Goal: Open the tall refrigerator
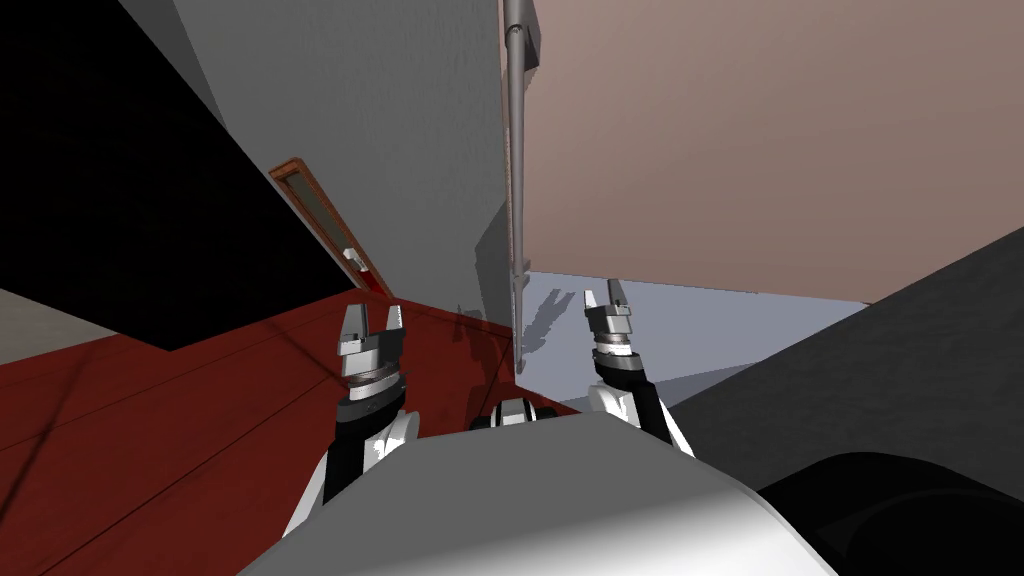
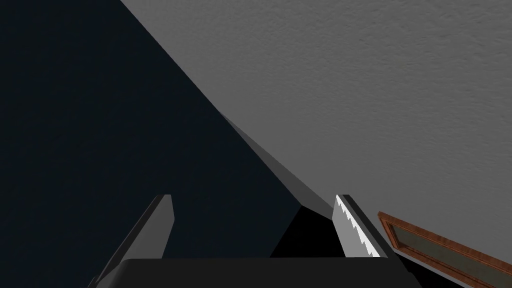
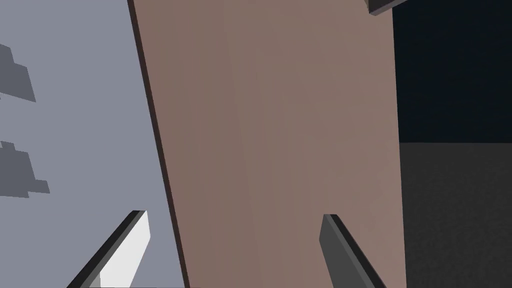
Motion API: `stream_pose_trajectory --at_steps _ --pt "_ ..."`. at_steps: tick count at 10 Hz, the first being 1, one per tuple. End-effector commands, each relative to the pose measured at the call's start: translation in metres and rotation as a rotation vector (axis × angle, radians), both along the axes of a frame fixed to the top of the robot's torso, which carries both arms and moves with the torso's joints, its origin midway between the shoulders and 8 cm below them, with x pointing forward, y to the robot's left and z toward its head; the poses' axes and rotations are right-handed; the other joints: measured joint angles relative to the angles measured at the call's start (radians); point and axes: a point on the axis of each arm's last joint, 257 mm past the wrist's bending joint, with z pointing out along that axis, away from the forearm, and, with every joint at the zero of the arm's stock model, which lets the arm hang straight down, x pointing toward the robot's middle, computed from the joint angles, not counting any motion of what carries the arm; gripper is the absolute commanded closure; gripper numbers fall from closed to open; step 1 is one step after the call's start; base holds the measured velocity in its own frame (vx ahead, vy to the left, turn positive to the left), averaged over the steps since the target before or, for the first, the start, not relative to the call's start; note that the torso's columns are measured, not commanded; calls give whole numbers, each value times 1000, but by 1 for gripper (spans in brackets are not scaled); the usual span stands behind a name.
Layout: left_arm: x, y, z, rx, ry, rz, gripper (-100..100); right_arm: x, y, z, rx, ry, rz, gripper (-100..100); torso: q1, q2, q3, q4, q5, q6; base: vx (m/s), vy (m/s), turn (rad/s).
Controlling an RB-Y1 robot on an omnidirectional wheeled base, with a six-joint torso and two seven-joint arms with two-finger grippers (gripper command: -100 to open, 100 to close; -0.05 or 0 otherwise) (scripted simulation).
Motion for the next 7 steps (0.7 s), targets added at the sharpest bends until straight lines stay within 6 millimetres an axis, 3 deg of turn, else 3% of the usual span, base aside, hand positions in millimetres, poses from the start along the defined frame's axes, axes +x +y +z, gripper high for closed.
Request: stream_pose_trajectory --at_steps 1,7 --pt "0 0 0 0 0 0 0 -2 0 -1 -86 18 -16 -100 1 9 -20 10 0 0 21 36 -49" --pt "0 0 0 0 0 0 0 -11 -16 -8 -389 89 -143 -100 0 13 -25 14 0 0 47 67 -101"
